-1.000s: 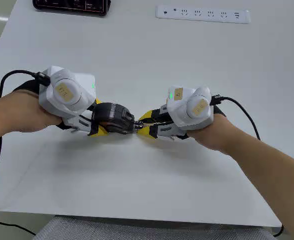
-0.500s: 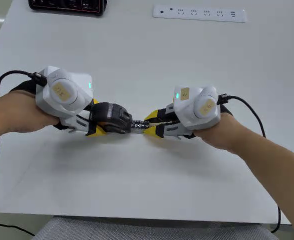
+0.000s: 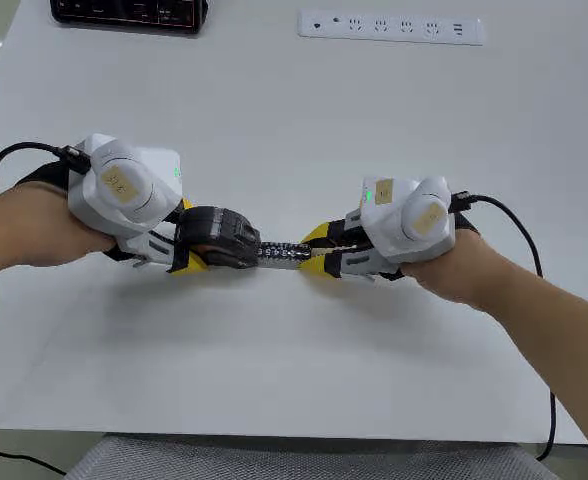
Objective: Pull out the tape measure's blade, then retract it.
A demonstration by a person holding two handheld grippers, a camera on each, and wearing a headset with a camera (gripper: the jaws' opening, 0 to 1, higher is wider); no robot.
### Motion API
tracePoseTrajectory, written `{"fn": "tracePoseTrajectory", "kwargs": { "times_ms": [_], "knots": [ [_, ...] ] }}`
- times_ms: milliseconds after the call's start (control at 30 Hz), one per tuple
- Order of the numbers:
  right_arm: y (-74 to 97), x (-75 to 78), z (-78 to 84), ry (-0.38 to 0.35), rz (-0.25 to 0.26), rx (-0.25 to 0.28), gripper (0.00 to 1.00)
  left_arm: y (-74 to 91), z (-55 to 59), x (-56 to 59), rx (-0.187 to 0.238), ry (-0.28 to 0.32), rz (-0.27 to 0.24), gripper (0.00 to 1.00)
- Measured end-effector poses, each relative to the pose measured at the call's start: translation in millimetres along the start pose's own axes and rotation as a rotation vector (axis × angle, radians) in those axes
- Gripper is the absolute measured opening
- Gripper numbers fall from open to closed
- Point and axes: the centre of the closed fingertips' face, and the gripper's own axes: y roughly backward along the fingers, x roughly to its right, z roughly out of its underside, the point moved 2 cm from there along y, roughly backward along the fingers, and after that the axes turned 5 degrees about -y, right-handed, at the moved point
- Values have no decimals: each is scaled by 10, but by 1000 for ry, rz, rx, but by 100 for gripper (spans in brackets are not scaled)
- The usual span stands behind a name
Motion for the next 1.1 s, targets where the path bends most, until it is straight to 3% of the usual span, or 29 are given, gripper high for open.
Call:
{"fn": "tracePoseTrajectory", "kwargs": {
  "times_ms": [1100],
  "knots": [
    [323, 54, 245, -3, 38, -49, 9, -14, 12, 3, -12, 2, 5, 29]
  ]
}}
